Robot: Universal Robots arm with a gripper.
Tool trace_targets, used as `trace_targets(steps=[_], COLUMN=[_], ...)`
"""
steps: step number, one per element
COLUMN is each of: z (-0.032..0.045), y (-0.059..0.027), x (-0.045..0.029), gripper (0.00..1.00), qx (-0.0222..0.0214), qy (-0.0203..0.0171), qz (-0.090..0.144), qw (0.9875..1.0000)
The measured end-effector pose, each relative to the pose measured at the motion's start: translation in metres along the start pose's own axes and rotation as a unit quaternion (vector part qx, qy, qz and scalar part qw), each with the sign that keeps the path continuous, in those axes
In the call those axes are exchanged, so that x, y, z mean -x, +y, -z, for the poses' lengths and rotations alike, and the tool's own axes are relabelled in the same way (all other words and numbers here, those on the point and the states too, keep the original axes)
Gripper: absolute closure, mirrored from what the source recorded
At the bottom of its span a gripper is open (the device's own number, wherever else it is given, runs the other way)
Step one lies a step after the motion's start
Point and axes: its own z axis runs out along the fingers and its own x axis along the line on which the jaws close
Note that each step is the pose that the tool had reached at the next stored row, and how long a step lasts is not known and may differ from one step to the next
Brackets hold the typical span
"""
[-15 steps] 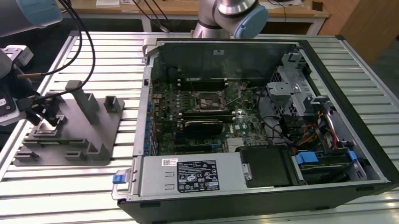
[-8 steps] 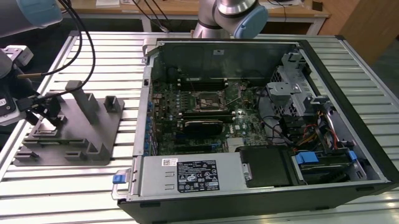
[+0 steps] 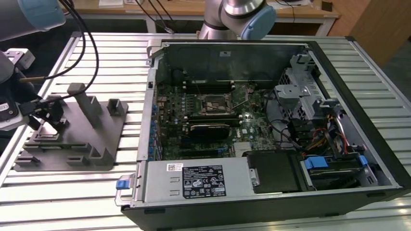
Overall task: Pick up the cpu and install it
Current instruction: 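Pick up the cpu and move it towards the insertion slot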
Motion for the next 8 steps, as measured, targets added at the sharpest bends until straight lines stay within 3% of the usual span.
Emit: trace_targets(steps=[8], z=[-0.0049], y=[-0.0002], x=[-0.0001], gripper=[0.41], qx=[0.0004], qy=[0.0008], qz=[0.015], qw=[0.9999])
